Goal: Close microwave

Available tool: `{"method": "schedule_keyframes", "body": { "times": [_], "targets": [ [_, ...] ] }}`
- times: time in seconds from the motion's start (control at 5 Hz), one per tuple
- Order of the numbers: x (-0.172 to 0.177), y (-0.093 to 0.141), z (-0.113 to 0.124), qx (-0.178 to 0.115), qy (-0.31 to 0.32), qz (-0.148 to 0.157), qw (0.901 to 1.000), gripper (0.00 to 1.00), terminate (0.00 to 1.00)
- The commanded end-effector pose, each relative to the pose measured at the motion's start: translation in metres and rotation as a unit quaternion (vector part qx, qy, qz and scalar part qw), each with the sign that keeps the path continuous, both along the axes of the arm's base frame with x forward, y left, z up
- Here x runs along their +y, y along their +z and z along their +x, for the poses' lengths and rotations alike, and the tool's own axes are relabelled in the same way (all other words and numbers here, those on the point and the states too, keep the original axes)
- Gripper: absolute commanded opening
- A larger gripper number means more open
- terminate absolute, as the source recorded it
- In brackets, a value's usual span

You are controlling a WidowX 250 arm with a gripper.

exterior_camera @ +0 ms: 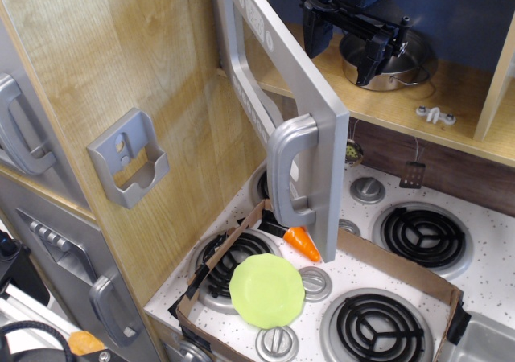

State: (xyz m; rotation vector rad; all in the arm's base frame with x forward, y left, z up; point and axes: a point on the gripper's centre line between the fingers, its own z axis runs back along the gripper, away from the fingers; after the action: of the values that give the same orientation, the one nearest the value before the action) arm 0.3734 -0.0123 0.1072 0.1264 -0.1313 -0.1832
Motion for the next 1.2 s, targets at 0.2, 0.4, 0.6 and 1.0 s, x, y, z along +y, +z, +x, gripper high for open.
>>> {"method": "schedule_keyframes", "body": {
  "times": [0.2, 0.4, 0.6, 1.0],
  "targets": [
    [0.002, 0.027, 0.0, -0.012, -0.025, 0.015, 0.9995, 1.0, 0.0],
    [0.012, 0.058, 0.005, -0.041, -0.031, 0.036, 0.998, 1.0, 0.0],
    [0.028, 0.091, 0.004, -0.067, -0.029, 0.058, 0.9956, 1.0, 0.0],
    [0.058, 0.135, -0.029, -0.055, -0.03, 0.093, 0.9937, 1.0, 0.0]
  ]
}}
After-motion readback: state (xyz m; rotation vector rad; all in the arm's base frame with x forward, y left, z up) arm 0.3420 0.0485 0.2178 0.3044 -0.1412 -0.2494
